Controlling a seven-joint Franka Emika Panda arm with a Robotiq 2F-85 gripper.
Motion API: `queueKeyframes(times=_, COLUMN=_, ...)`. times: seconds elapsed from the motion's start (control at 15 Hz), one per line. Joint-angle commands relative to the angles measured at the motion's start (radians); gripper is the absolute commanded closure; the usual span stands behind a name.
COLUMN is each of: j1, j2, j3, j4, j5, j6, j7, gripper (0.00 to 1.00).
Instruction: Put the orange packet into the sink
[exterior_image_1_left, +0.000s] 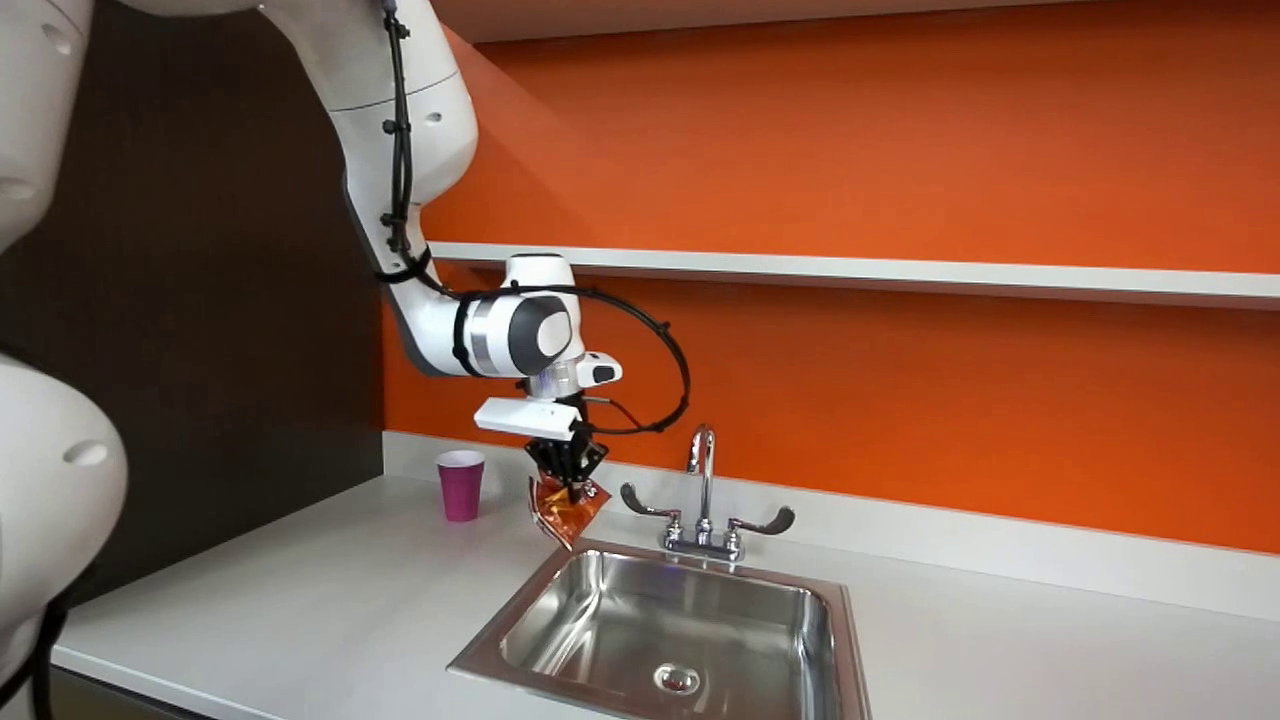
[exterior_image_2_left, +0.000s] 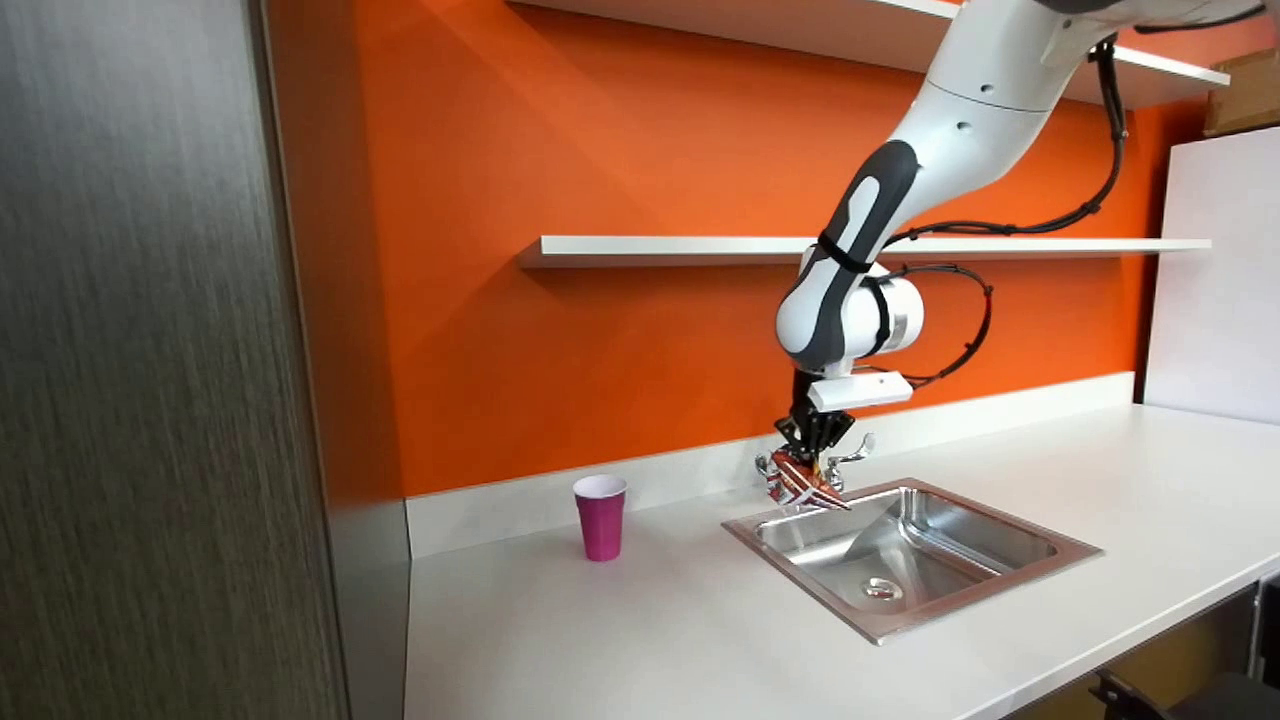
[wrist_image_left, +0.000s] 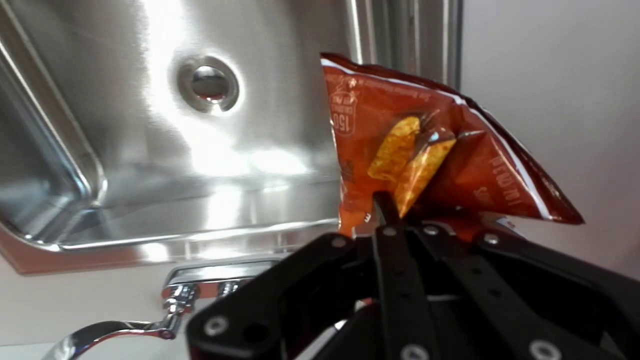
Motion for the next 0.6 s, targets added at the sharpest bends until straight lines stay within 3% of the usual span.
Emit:
queueKeyframes(times=0.0, j1=-0.062, j2=-0.009, j3=-0.041, j4=0.012, j5=-0.046, j6=-0.026, j7=0.004, gripper=1.00)
queueKeyframes(times=0.53, j1=-0.163, j2=0.061, j3=-0.109, j4=0.034, j5=-0.056, j6=-0.011, j7=-0.012, gripper=1.00)
